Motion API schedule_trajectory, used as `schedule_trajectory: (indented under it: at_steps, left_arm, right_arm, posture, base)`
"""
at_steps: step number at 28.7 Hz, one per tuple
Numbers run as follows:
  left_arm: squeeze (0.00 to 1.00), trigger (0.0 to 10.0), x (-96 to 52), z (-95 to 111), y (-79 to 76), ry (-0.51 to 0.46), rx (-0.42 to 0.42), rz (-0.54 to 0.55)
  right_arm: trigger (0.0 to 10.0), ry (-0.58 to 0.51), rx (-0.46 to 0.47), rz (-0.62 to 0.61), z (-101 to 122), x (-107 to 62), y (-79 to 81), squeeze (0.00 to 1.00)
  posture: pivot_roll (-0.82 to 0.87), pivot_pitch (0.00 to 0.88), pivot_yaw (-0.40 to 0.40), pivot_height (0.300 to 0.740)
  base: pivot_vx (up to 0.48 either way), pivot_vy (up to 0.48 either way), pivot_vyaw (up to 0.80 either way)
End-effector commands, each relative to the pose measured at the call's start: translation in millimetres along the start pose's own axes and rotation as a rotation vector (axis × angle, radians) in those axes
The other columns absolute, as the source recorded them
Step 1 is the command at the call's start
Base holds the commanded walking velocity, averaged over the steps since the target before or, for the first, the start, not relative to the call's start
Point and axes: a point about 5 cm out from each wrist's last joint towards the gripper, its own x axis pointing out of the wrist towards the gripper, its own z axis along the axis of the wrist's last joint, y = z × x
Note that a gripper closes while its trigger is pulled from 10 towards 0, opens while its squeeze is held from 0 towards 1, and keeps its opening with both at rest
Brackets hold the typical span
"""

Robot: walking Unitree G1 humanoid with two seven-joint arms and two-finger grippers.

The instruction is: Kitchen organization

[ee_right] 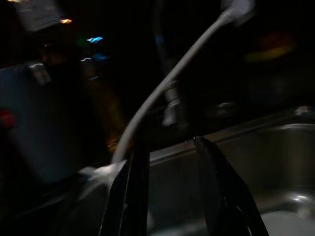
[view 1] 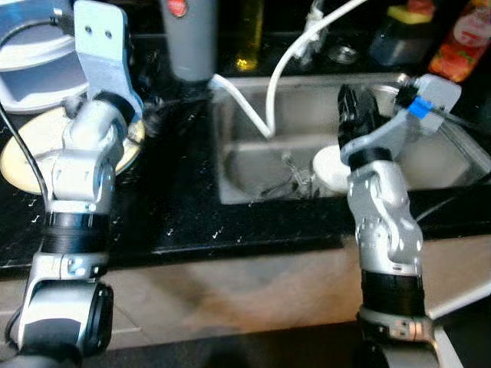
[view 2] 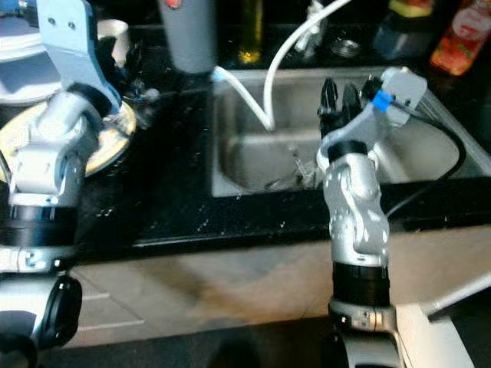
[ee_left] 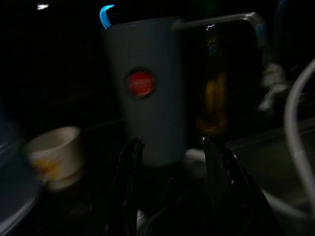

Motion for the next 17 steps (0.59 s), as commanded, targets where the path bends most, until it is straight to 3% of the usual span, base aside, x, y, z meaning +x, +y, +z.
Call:
schedule_trajectory:
  at_steps: [1,6,17]
  left_arm:
    - [0.00,10.0,-2.1,3.6,7.3,-0.017,0.014,0.020]
    - [0.00,10.0,-2.0,5.2,6.9,-0.023,0.013,0.020]
    - [0.00,10.0,-1.8,7.8,6.8,-0.027,0.001,0.021]
  right_arm:
    - [10.0,-0.009,0.009,0.018,0.7,-0.3,6.9,0.00]
    - [10.0,-0.008,0.009,0.015,0.4,-0.5,6.0,0.00]
    - [10.0,-0.007,0.012,0.013,-0.2,-0.3,5.5,0.00]
  posture:
    - [0.15,0.090,-0.017,0.740]
    - [0.15,0.092,-0.015,0.740]
    - [0.16,0.092,-0.017,0.740]
  base:
    - [0.326,0.000,0.00]
    - [0.347,0.000,0.00]
    - [0.000,0.000,0.00]
